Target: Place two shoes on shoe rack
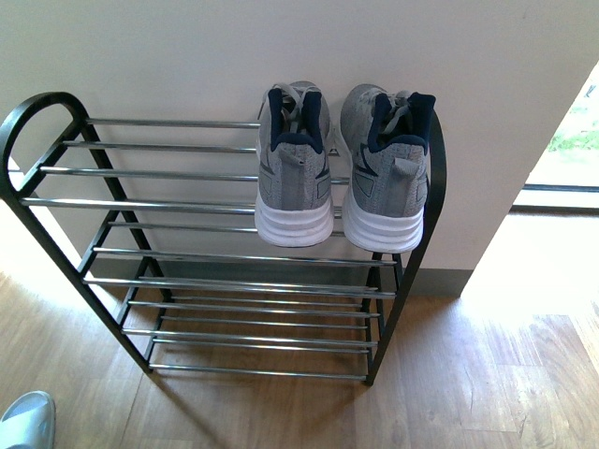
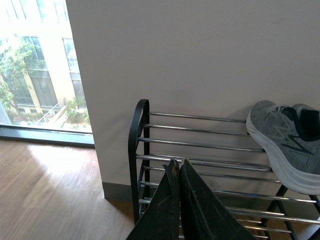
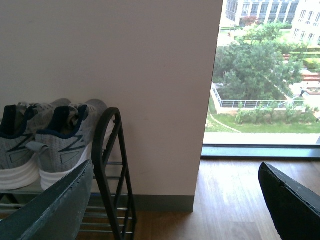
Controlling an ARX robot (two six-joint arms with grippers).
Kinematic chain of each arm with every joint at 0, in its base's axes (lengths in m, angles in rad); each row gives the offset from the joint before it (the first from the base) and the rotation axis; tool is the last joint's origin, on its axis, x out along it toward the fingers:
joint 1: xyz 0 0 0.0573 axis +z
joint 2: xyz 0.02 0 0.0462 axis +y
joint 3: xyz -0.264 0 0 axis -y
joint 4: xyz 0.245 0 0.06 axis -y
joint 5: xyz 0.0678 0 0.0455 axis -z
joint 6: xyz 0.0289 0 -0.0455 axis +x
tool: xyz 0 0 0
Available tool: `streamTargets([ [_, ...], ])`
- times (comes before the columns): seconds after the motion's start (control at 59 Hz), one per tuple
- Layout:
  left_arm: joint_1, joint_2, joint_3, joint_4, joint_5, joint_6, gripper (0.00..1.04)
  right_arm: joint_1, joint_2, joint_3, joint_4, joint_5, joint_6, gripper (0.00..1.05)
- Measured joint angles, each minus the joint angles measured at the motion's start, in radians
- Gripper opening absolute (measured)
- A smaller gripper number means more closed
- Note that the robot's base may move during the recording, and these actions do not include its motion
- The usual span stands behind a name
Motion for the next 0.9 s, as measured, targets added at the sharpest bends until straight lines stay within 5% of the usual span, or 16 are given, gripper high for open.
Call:
streamTargets([
  [0.186, 0.000, 0.000, 0.000, 0.000, 0.000, 0.000, 0.30, 0.000, 0.000, 0.000, 0.000, 0.000, 0.000, 0.96],
  [0.457, 0.000, -0.001, 0.000, 0.000, 0.000, 0.000, 0.96, 0.000, 0.000, 0.000, 0.000, 0.001, 0.000, 0.96],
  [0.898, 0.000, -0.001, 0.000, 0.000, 0.001, 0.003, 0.95, 0.000, 0.000, 0.000, -0.001, 0.000, 0.000, 0.96],
])
